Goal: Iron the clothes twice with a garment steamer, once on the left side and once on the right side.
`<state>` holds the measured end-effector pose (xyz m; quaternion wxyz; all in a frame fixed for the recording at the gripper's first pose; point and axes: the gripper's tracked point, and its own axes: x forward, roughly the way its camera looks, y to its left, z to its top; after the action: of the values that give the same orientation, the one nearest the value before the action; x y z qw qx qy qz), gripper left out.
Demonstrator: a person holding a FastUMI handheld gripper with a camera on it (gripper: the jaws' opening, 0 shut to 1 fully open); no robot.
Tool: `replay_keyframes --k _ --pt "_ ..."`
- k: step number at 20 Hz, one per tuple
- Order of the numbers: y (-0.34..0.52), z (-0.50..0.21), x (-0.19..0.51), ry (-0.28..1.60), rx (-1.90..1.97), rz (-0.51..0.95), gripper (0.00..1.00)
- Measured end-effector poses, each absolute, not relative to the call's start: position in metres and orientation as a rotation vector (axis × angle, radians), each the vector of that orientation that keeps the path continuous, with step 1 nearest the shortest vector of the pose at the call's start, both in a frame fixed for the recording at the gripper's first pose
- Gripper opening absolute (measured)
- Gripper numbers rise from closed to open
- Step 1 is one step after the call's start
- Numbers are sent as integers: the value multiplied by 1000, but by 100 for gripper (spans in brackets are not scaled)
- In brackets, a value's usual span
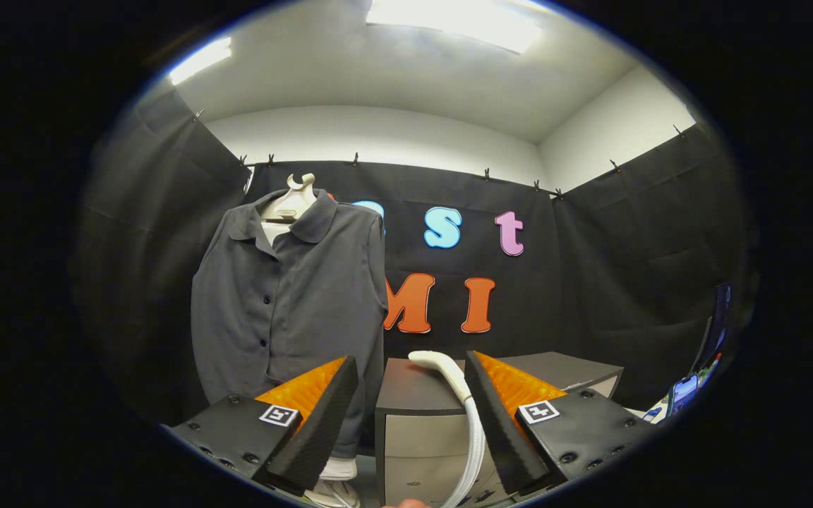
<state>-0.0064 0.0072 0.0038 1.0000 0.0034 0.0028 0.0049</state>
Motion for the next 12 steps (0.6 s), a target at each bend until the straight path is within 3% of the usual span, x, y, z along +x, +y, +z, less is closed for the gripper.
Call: replay_keyframes --k 12 --pt "1 18 -10 -40 41 -27 97"
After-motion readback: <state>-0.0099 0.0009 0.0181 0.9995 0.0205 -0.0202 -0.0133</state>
